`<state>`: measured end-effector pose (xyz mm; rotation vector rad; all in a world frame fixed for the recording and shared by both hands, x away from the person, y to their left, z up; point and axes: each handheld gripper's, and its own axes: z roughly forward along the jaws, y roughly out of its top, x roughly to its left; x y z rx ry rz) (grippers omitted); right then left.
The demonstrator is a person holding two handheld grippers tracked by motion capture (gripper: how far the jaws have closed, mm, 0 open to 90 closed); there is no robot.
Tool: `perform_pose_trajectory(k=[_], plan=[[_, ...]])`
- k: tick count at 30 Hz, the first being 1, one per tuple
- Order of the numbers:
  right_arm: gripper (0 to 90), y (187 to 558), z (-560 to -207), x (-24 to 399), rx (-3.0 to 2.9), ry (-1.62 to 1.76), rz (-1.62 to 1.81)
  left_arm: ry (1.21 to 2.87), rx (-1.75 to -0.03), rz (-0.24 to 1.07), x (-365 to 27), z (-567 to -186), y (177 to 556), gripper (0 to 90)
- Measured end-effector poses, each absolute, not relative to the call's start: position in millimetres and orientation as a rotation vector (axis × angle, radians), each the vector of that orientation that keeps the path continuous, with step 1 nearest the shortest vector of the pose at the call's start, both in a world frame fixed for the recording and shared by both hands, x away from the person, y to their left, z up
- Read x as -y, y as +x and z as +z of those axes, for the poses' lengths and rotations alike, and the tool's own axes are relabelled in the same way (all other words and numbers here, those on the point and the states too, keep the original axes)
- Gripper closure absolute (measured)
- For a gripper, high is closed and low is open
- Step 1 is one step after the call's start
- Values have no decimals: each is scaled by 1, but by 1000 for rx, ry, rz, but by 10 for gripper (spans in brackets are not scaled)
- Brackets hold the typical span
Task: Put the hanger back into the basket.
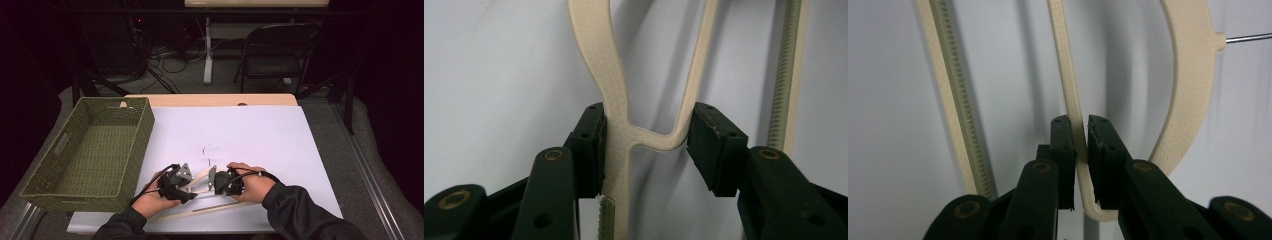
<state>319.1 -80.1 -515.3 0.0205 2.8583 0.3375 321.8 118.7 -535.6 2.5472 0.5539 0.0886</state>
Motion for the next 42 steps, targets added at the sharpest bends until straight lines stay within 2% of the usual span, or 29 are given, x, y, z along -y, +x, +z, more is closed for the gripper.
perform_pose_trajectory(k=[8,11,19,26,32,36,42], plan=[[806,319,-516,79,-2842,35,349,2554,-547,107,-120,-535,321,535],[705,323,-516,82,-2859,105,424,2563,-541,113,-119,-536,320,539],[667,341,-493,109,-2825,414,635,2561,-534,126,-120,-534,319,540],[578,358,-501,108,-2764,557,609,2555,-532,142,-119,-532,316,541],[612,366,-513,94,-2802,575,614,2556,-524,157,-118,-530,314,541],[710,367,-515,87,-2799,573,620,2555,-522,162,-118,-528,313,541],[723,362,-509,86,-2773,530,619,2562,-525,169,-119,-526,312,539]])
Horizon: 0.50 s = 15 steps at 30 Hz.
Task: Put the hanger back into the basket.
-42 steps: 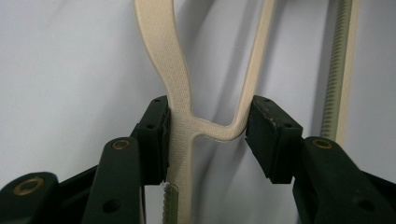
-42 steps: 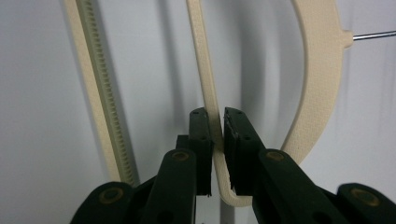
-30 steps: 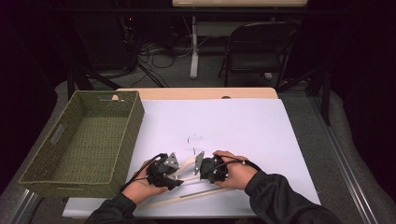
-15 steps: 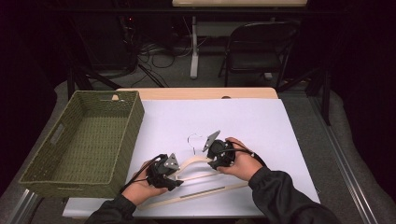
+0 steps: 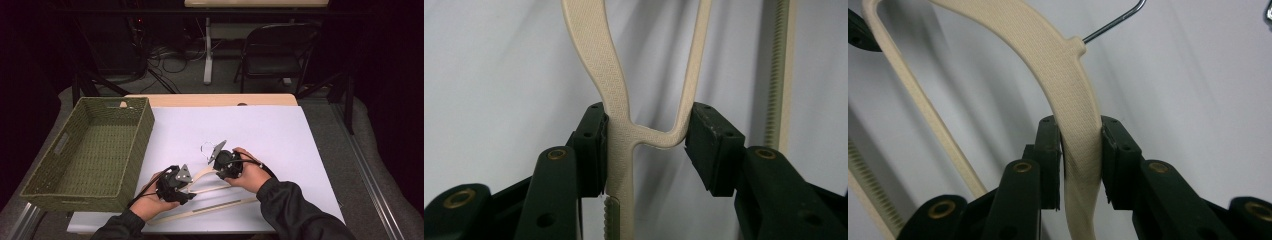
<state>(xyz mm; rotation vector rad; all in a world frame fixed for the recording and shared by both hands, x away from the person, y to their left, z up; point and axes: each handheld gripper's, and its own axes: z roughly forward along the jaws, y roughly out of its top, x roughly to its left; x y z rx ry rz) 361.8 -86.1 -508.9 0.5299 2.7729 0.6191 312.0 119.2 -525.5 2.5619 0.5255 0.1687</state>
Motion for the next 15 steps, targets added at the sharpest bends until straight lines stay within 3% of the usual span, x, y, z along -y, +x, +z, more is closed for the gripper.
perform_pose_trajectory(k=[15], plan=[[732,338,-490,88,-2655,360,647,2510,-595,12,-124,-517,317,584]])
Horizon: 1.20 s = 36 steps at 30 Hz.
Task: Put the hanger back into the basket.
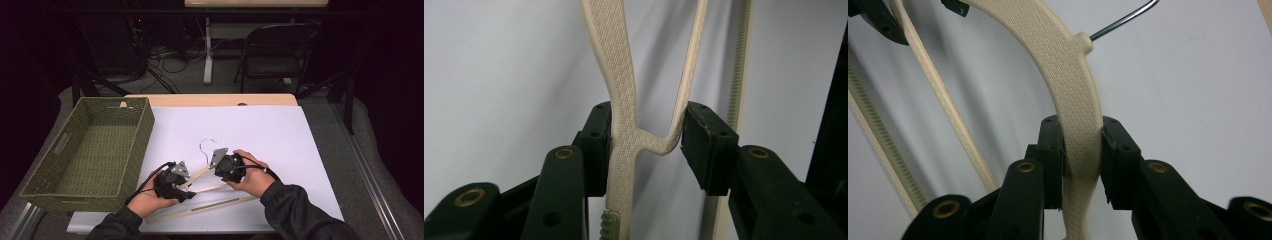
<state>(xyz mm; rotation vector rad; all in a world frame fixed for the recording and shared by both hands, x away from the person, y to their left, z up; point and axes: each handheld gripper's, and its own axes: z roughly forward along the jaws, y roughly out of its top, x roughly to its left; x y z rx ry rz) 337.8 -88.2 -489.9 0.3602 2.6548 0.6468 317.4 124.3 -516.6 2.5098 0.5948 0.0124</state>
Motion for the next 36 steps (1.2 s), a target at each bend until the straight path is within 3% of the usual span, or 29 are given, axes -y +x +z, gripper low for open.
perform_pose_trajectory(k=[12,16,22,27,36], plan=[[731,328,-485,91,-2627,307,665,2516,-607,-102,-124,-513,318,647],[655,321,-480,98,-2624,317,724,2538,-590,-102,-123,-510,314,666],[529,304,-464,135,-2612,395,884,2547,-560,-120,-124,-506,308,712],[522,300,-455,180,-2562,522,999,2536,-524,-147,-124,-495,299,863],[532,296,-455,229,-2496,674,1017,2532,-510,-91,-127,-492,300,873]])
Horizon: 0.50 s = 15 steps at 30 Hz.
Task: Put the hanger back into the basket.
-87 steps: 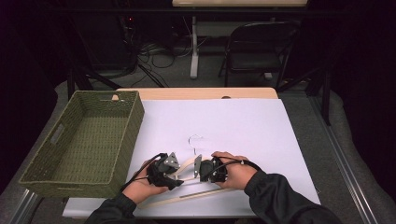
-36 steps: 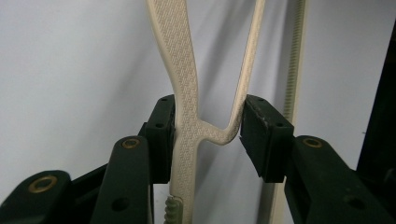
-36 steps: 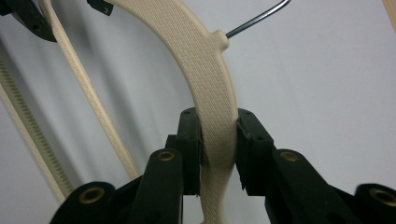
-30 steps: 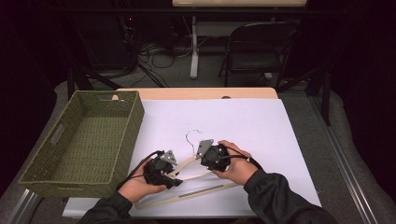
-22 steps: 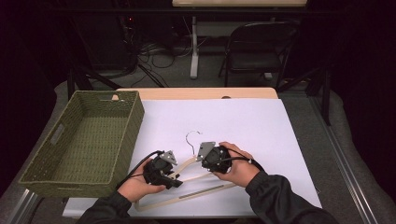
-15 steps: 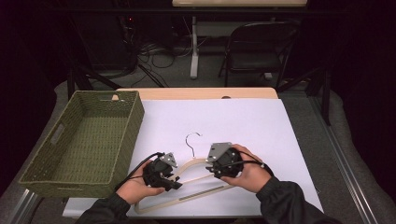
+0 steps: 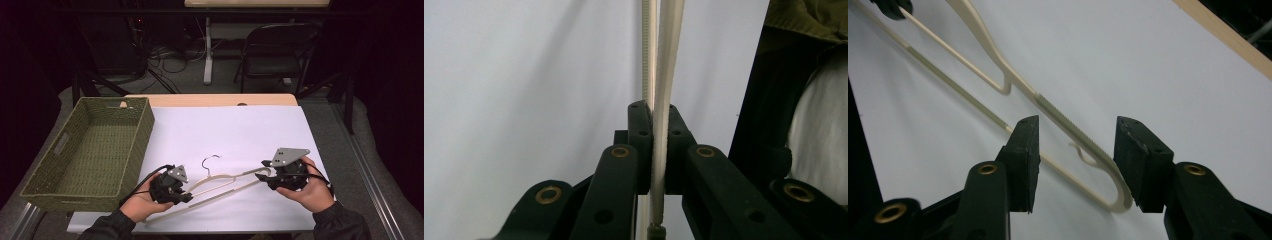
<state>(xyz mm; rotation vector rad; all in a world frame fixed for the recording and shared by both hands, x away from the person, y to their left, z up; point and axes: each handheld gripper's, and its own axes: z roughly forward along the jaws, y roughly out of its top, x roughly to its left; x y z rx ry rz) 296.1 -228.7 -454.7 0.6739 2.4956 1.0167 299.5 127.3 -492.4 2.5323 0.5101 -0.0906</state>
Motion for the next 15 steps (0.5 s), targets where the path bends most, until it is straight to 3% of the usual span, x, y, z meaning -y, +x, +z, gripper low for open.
perform_pose_trajectory(k=[9,15], plan=[[538,299,-484,239,-2506,781,1017,2436,-556,-154,-138,-488,303,875],[534,301,-496,247,-2488,841,1046,2384,-606,-94,-153,-463,296,875]])
